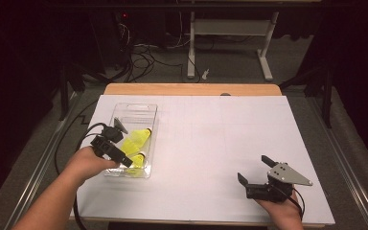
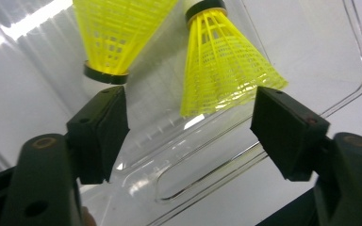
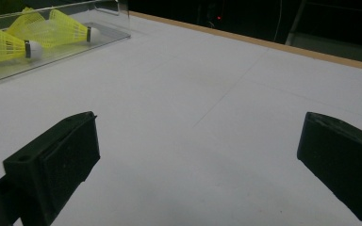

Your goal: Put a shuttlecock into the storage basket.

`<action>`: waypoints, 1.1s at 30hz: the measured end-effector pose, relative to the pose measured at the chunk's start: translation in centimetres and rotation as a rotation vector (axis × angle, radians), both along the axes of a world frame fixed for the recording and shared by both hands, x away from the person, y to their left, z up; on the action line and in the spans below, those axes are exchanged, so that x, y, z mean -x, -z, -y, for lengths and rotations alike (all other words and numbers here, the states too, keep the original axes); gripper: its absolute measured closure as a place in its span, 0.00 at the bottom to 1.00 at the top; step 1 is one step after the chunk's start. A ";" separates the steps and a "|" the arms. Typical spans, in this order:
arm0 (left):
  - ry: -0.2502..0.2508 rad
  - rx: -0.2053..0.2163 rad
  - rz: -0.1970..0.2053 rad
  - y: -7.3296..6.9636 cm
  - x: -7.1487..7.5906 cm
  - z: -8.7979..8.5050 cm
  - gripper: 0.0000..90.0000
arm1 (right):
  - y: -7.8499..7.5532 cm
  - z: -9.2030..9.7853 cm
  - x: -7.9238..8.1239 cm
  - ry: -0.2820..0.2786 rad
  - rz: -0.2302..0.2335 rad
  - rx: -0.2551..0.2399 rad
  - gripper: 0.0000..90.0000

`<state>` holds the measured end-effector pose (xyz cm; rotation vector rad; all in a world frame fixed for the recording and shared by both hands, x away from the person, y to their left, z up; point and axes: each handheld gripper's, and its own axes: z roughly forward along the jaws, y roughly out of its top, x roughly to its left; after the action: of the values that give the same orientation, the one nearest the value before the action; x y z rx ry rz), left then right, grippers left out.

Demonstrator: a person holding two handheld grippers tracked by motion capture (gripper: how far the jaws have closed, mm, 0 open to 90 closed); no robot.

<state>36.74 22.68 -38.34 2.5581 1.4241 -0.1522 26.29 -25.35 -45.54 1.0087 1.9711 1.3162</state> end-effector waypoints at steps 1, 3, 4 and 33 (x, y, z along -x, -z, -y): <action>-0.001 0.001 0.001 -0.2 0.0 -0.1 0.30 | 0.0 0.0 0.0 -0.001 0.001 -0.001 0.00; -0.001 0.010 0.003 -0.6 0.1 -0.2 0.29 | 0.0 0.0 0.0 -0.001 0.001 -0.002 0.00; -0.001 0.011 0.004 -0.7 0.1 -0.3 0.28 | 0.0 0.0 0.0 -0.001 0.001 -0.002 0.00; -0.004 0.047 -0.012 -3.5 0.1 0.1 0.05 | 0.0 0.0 0.0 -0.001 0.002 -0.001 0.00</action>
<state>36.68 22.62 -34.84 2.5210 1.4122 -0.1986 26.25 -25.33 -45.51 1.0067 1.9698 1.3188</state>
